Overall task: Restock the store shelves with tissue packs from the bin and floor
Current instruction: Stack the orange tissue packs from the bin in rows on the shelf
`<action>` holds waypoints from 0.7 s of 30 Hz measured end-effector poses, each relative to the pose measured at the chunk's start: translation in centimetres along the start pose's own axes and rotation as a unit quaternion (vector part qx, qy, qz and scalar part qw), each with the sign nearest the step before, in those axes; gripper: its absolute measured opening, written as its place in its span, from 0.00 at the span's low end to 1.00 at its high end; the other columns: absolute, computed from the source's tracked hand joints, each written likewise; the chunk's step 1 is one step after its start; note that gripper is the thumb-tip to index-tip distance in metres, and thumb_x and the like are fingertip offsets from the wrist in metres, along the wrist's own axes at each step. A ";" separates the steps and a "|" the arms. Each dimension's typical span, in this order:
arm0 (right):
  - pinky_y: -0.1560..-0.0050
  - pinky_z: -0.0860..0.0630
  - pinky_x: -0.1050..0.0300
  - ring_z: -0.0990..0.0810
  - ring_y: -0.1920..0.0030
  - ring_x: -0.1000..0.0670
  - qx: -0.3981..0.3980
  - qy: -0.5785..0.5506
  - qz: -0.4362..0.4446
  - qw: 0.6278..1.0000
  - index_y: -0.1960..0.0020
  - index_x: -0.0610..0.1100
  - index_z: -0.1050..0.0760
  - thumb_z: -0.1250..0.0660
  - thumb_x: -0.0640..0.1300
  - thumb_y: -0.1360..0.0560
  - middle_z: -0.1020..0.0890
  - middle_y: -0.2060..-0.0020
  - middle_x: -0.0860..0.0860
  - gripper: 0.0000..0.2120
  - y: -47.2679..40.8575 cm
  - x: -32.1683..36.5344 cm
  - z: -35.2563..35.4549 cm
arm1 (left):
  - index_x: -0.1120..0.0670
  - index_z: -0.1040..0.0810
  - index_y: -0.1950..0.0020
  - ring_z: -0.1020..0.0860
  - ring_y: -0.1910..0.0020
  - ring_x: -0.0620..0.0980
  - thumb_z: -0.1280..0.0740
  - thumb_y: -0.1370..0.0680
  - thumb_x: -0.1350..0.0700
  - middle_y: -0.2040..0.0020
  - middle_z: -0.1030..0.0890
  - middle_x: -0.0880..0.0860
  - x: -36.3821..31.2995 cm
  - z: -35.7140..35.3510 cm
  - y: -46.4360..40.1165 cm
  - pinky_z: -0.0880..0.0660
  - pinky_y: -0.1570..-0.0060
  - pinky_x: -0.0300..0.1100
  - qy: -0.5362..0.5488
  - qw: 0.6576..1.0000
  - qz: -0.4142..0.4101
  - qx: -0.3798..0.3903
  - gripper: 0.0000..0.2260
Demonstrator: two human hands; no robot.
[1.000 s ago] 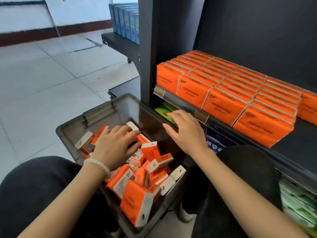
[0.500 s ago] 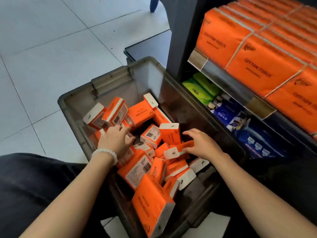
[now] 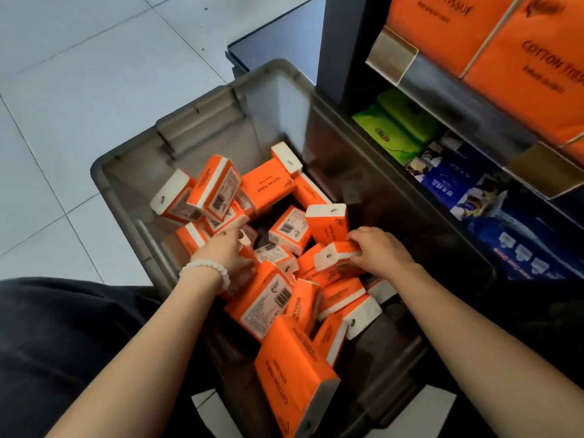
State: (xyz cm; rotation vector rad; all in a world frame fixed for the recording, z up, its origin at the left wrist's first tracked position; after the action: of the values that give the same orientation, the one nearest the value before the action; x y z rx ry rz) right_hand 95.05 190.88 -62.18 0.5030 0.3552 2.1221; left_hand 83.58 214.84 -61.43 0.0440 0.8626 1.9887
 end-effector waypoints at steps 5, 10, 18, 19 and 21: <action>0.43 0.27 0.52 0.25 0.42 0.47 -0.034 -0.050 -0.013 0.998 0.35 0.47 0.28 0.31 0.51 0.27 0.24 0.41 0.49 0.22 0.8 -0.1 1.7 | 0.50 0.33 0.33 0.26 0.41 0.52 0.30 0.27 0.47 0.38 0.26 0.52 -2.6 2.4 1.6 0.27 0.46 0.46 -0.046 0.995 -0.040 -0.080 0.25; 0.43 0.26 0.51 0.25 0.42 0.47 -0.090 -0.110 -0.007 0.990 0.36 0.44 0.26 0.31 0.51 0.27 0.24 0.43 0.48 0.22 3.4 0.8 6.1 | 0.52 0.29 0.36 0.27 0.40 0.53 0.31 0.26 0.48 0.39 0.27 0.54 -6.0 6.8 4.6 0.29 0.43 0.47 -0.033 0.979 -0.106 -0.173 0.21; 0.43 0.32 0.57 0.26 0.41 0.46 -0.285 -0.151 0.003 0.947 0.37 0.42 0.25 0.31 0.51 0.27 0.23 0.43 0.46 0.22 13.6 0.4 20.3 | 0.54 0.26 0.38 0.26 0.42 0.55 0.30 0.28 0.52 0.43 0.25 0.56 -14.8 13.8 14.8 0.31 0.43 0.46 0.008 0.931 -0.233 -0.282 0.20; 0.44 0.33 0.58 0.26 0.41 0.45 -0.313 -0.144 0.002 0.939 0.37 0.42 0.25 0.31 0.52 0.27 0.23 0.43 0.45 0.23 15.4 0.0 22.5 | 0.54 0.25 0.38 0.26 0.42 0.55 0.30 0.28 0.52 0.43 0.25 0.56 -16.4 14.9 16.1 0.31 0.43 0.46 0.012 0.923 -0.251 -0.291 0.19; 0.45 0.33 0.59 0.25 0.42 0.45 -0.368 -0.136 -0.004 0.920 0.38 0.41 0.25 0.30 0.52 0.28 0.22 0.43 0.44 0.23 19.1 -0.9 26.9 | 0.53 0.25 0.38 0.26 0.43 0.55 0.30 0.27 0.51 0.43 0.25 0.56 -19.9 17.1 18.6 0.31 0.44 0.45 0.017 0.903 -0.293 -0.313 0.19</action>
State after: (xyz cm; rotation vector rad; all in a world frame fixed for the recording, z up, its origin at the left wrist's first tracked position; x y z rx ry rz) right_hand 94.73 181.21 -30.60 0.3307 -0.5868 1.9559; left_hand 87.05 203.07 -31.71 -0.5595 0.1737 1.5977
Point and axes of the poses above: each hand's wrist, its own y-axis away from the middle knuckle, its own z-axis out of the back of the hand, x = y × z, the point moved 8 cm from there along -y, towards the middle knuckle
